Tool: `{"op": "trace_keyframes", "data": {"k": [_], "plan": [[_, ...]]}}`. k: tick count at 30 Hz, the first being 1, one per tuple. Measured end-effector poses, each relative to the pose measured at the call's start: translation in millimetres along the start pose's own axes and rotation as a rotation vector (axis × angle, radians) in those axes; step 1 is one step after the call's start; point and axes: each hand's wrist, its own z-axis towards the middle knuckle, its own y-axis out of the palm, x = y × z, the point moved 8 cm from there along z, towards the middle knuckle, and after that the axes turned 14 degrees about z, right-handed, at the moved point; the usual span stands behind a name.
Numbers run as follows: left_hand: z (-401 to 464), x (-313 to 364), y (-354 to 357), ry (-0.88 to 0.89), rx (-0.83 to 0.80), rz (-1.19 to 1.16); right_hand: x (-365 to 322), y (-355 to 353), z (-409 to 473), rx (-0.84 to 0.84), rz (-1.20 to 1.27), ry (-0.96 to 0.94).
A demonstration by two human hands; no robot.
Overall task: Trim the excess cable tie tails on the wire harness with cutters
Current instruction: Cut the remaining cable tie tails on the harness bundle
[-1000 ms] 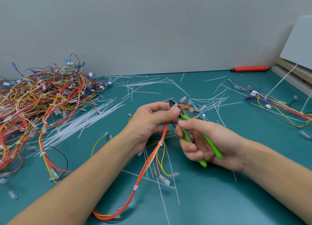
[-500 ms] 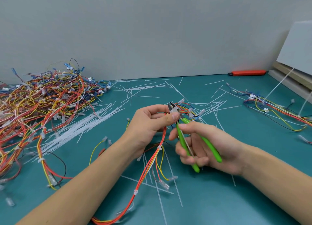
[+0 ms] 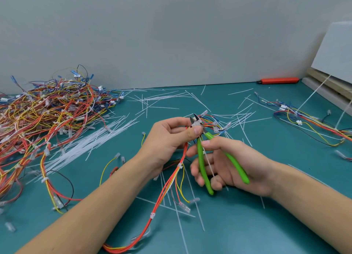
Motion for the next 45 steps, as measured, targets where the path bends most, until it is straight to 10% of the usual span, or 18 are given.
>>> {"op": "trace_keyframes", "data": {"k": [32, 45], "plan": [[-2.7, 5.6, 2.5, -0.014, -0.100, -0.036, -2.9, -6.3, -3.8, 0.107, -0.085, 0.007], [-3.7, 28.8, -20.4, 0.226, 0.204, 0.312, -10.8, -18.1, -4.1, 0.270, -0.218, -0.109]]}}
